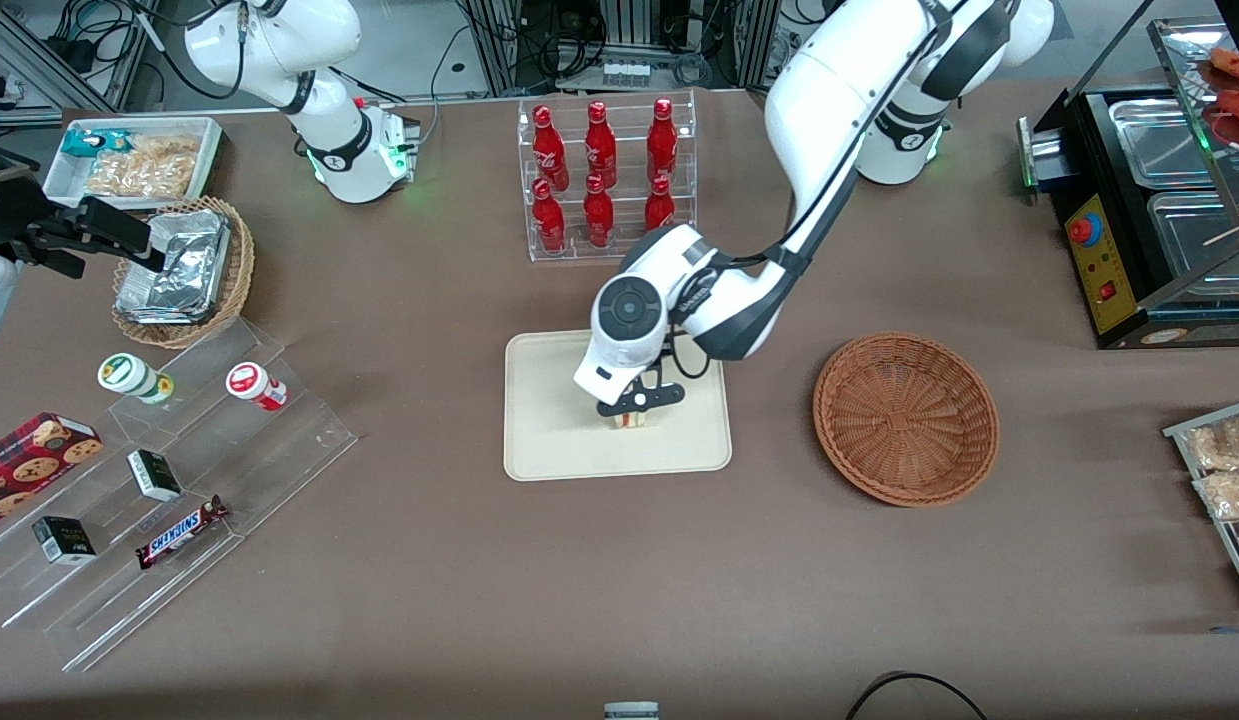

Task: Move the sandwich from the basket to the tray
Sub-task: 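Lower the sandwich onto the tray and open the left gripper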

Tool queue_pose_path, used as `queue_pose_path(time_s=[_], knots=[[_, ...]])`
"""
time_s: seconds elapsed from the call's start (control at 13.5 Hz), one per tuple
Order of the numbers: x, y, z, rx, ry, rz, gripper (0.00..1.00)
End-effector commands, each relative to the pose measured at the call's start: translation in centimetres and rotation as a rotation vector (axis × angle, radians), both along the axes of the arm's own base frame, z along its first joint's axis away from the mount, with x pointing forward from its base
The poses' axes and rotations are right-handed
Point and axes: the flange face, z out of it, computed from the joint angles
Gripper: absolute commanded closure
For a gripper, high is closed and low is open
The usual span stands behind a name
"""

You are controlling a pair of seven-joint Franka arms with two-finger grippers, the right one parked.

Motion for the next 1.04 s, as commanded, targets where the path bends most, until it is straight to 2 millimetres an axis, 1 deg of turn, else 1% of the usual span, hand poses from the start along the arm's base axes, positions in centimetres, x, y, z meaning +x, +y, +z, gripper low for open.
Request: queue_pose_path(time_s=[0.0,0.15,0.22,0.3,0.37,0.52,0.67,0.74,0.81,0.89,0.96], knots=[[0.3,-1.4,0.3,0.021,-0.025,0.015,0.96],[0.2,-1.3,-0.7,0.030,-0.017,0.027,0.96],[0.1,-1.3,-0.7,0.030,-0.015,0.026,0.95],[0.2,-1.4,-0.7,0.027,-0.016,0.027,0.91],[0.1,-1.4,-0.8,0.026,-0.009,0.033,0.80],[-0.1,-1.4,-1.1,0.033,-0.005,0.065,0.00],[0.1,-1.5,-0.6,0.022,-0.016,0.068,0.00],[0.2,-1.5,0.1,0.018,-0.022,0.062,0.00],[0.4,-1.3,0.9,0.023,-0.033,0.057,0.00],[0.4,-1.1,2.8,0.023,-0.045,0.052,0.00],[0.5,-0.7,4.0,0.030,-0.045,0.048,0.00]])
